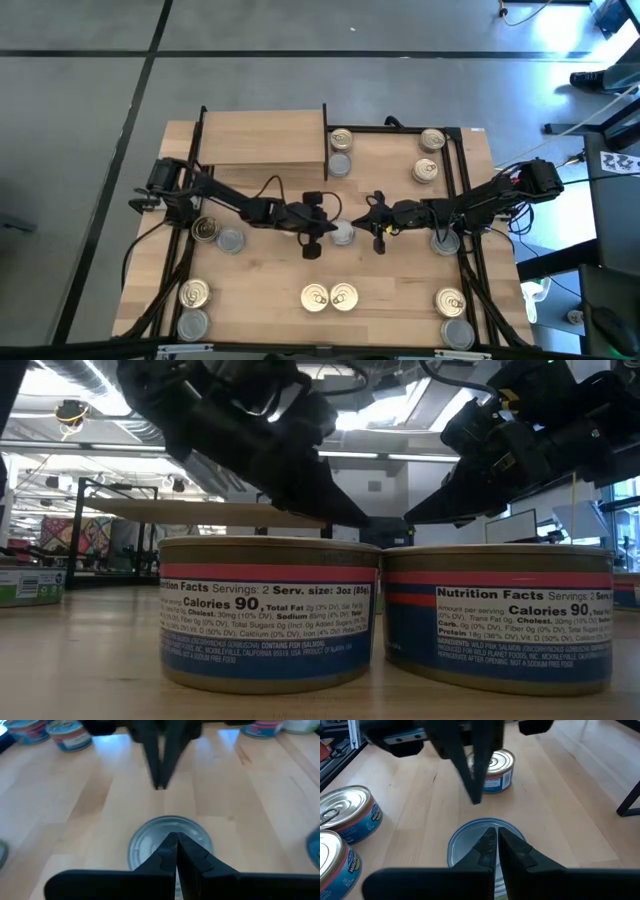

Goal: Stack canned seafood by type on shelf
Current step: Put the green tuna can on the shelf

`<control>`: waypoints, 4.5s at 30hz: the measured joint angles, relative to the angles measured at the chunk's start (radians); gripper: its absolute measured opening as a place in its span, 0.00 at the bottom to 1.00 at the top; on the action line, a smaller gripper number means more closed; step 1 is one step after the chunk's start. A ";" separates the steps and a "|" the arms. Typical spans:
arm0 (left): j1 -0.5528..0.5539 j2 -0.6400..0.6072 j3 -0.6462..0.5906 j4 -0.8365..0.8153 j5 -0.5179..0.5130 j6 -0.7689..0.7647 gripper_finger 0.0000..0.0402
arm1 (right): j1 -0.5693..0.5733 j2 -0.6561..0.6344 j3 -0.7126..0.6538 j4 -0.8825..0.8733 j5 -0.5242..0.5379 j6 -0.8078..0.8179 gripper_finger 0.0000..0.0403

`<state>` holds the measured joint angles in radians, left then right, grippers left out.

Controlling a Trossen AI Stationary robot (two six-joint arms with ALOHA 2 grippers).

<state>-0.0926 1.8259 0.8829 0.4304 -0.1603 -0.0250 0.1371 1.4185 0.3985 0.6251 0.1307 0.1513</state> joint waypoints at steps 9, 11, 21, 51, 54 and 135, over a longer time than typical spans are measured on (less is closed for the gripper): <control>0.021 0.065 0.000 0.001 -0.002 -0.038 0.00 | 0.000 0.000 0.000 0.001 0.018 0.000 0.05; 0.016 0.078 -0.001 0.001 -0.001 -0.038 0.00 | 0.000 0.000 0.000 0.001 0.018 0.000 0.05; 0.015 0.081 -0.001 -0.026 0.000 -0.026 0.00 | 0.000 0.000 0.000 0.003 0.018 0.000 0.05; 0.011 0.078 -0.113 0.079 0.006 -0.010 0.00 | 0.031 0.000 0.000 0.000 -0.106 -0.232 0.44; 0.011 0.079 -0.125 0.097 0.006 -0.011 0.00 | 0.080 0.007 0.008 -0.004 -0.029 -0.336 0.54; 0.009 0.038 -0.142 0.116 0.006 -0.002 0.00 | 0.119 0.322 0.191 -0.086 0.258 -1.061 0.36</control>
<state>-0.0837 1.8643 0.7410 0.5464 -0.1539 -0.0272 0.2562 1.7405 0.5892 0.5387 0.3886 -0.9101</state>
